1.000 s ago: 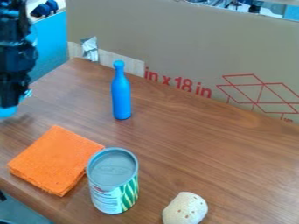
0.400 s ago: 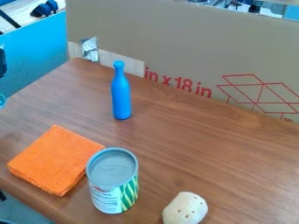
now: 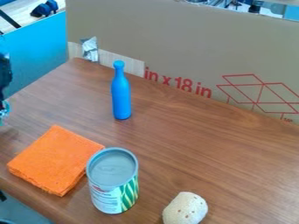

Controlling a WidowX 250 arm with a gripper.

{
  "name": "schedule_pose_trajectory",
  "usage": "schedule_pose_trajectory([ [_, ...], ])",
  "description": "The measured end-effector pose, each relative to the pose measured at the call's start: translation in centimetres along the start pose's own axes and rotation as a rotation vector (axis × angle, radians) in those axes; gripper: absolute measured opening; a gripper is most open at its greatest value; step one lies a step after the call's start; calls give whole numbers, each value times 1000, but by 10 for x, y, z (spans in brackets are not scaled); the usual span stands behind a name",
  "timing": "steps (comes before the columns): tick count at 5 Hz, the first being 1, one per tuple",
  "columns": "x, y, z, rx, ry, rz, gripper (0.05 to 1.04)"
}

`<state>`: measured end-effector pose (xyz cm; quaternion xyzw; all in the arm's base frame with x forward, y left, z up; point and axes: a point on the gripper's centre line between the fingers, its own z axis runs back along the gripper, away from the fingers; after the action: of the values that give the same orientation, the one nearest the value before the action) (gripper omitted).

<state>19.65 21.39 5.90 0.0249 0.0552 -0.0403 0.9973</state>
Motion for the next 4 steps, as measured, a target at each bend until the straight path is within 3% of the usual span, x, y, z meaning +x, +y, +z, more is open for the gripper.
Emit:
schedule_pose_trajectory([
  [1,9,1,-11,-3,23,15,96],
  [3,18,4,-15,40,19,37,118],
  [4,15,0,-14,-2,11,51,313],
])
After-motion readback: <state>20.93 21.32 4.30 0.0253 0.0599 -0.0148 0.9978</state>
